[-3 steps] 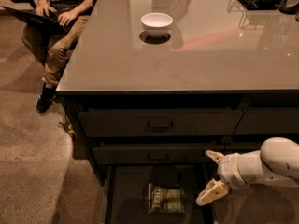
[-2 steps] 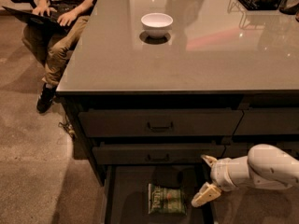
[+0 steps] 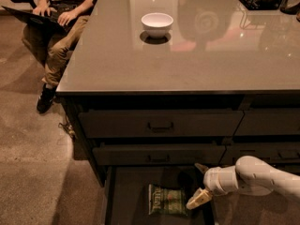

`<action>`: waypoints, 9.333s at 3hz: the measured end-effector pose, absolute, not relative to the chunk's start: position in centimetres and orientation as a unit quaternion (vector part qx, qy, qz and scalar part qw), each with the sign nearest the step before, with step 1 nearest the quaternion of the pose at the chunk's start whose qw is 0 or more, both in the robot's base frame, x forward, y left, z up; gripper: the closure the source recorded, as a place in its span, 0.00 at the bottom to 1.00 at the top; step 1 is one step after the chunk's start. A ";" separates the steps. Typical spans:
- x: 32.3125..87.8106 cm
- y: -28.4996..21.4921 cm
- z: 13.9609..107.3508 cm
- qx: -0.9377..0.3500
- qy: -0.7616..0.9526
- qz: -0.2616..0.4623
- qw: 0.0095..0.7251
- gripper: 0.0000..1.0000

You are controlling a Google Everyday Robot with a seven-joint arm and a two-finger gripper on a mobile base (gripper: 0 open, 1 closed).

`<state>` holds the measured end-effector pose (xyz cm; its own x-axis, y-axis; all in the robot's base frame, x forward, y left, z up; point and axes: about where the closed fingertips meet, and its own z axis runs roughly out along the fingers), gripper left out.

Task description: Pick green jalapeno chip bag from bottom drawer and place on counter

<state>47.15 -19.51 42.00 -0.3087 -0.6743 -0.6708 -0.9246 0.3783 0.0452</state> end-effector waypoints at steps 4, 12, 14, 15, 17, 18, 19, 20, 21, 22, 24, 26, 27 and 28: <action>50.1 -17.9 28.5 -0.531 0.770 0.238 0.260 0.00; 51.1 -14.0 19.0 -0.555 0.718 0.315 0.277 0.89; 48.8 -20.4 31.3 -0.541 0.666 0.305 0.413 1.00; 49.1 -23.2 35.7 -0.536 0.647 0.300 0.451 1.00; 49.3 -23.1 37.5 -0.541 0.629 0.294 0.475 1.00; 49.3 -24.4 43.6 -0.561 0.591 0.252 0.522 1.00; 49.1 -26.3 51.8 -0.586 0.547 0.193 0.566 1.00; 48.5 -28.4 61.5 -0.600 0.498 0.142 0.610 1.00; 48.5 -28.4 61.5 -0.600 0.498 0.142 0.610 1.00; 49.7 -29.2 65.1 -0.591 0.469 0.120 0.645 1.00; 52.2 -30.8 78.9 -0.610 0.373 0.035 0.699 1.00; 52.5 -30.2 91.8 -0.634 0.280 -0.060 0.718 1.00; 52.5 -30.2 91.8 -0.634 0.280 -0.060 0.718 1.00; 54.8 -30.5 93.7 -0.624 0.287 -0.064 0.724 1.00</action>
Offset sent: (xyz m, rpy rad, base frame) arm 0.0097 0.0100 -0.0336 0.0483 0.0347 0.0205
